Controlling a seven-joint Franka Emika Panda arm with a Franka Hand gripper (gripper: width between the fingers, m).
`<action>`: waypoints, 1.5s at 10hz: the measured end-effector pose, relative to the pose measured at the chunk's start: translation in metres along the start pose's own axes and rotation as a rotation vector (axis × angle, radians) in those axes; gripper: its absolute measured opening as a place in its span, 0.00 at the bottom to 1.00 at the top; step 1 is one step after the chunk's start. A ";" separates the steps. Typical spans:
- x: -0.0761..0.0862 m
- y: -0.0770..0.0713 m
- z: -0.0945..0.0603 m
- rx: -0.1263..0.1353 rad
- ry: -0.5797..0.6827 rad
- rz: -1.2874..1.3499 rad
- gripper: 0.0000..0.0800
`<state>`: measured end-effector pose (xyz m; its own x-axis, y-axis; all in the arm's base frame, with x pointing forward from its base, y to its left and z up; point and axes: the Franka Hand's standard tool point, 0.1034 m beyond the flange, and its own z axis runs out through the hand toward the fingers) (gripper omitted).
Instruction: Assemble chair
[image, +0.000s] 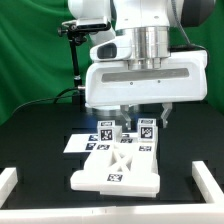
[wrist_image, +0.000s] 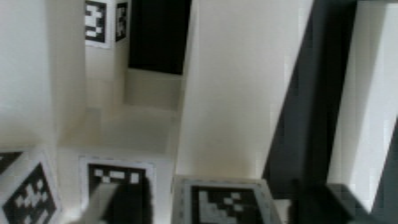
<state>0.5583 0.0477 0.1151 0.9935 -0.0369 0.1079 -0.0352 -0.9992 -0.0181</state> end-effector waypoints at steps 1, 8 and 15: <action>0.000 0.000 0.000 0.000 0.000 0.000 0.68; 0.004 -0.003 -0.004 0.005 -0.003 0.093 0.81; 0.009 -0.003 -0.005 0.004 0.004 0.136 0.53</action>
Offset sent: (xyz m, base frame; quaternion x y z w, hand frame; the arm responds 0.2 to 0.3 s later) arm 0.0000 0.0000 0.0000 0.0000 0.0000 0.0000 1.0000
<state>0.5664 0.0499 0.1208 0.9791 -0.1723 0.1078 -0.1693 -0.9849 -0.0367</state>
